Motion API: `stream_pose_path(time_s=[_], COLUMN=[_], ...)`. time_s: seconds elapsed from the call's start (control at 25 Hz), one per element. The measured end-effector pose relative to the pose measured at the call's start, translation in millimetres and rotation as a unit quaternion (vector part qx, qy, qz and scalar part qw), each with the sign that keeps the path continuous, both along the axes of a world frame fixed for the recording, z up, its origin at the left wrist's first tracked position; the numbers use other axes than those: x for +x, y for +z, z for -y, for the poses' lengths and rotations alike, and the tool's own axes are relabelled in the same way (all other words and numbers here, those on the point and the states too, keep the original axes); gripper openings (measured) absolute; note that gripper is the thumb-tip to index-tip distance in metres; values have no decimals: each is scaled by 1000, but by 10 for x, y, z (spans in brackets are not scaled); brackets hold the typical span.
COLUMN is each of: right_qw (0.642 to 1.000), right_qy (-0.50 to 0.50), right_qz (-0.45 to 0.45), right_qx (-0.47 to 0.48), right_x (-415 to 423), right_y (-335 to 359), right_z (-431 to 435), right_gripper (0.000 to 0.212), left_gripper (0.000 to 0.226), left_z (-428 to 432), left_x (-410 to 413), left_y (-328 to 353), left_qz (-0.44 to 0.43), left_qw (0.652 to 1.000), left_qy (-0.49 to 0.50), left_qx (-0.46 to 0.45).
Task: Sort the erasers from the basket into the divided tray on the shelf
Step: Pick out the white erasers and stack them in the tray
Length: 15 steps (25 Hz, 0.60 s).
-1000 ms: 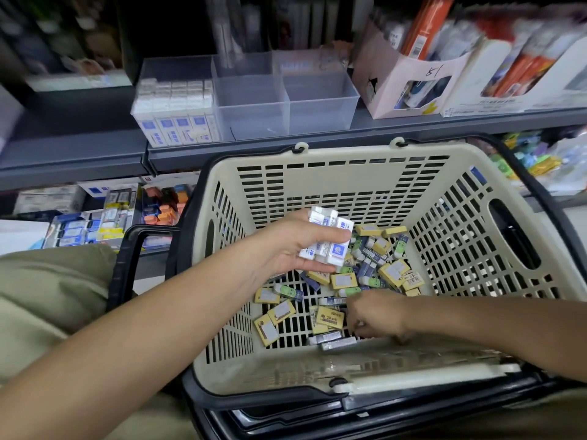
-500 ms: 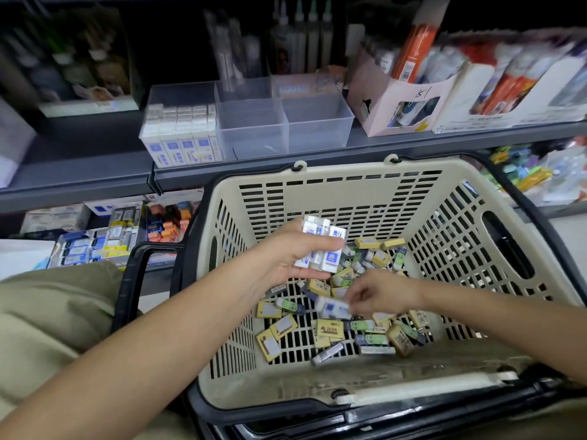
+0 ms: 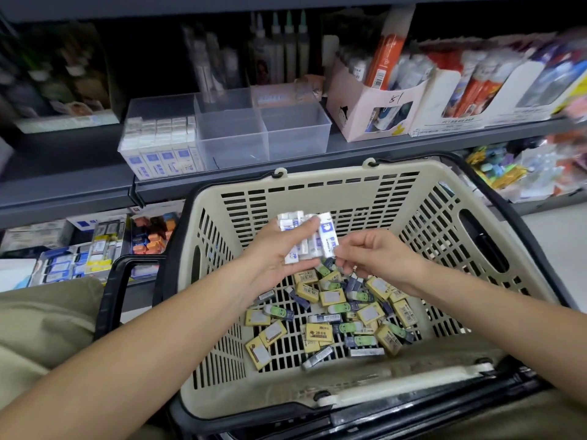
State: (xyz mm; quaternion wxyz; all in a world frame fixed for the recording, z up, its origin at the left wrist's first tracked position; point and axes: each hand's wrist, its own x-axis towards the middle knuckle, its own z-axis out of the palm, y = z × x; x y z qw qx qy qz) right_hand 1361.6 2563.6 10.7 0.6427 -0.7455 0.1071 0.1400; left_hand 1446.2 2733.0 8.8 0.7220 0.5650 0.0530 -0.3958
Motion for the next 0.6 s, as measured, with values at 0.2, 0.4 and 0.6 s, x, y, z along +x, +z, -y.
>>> stream_pose_path(time_s=[0.2, 0.4, 0.6], right_qw=[991, 982, 982], right_qy=[69, 105, 109], right_qz=[20, 39, 62], right_qx=[-109, -152, -142], right_x=[-2, -31, 5], right_y=[-14, -28, -43], right_z=[3, -43, -24], right_gripper=[15, 18, 30], left_gripper=[50, 35, 28], left_z=[20, 65, 75], left_x=[-34, -95, -132], left_y=[9, -8, 7], left_qz=[22, 27, 26], left_qw=[995, 990, 988], left_qy=[-85, -122, -147], left_qx=[47, 60, 42])
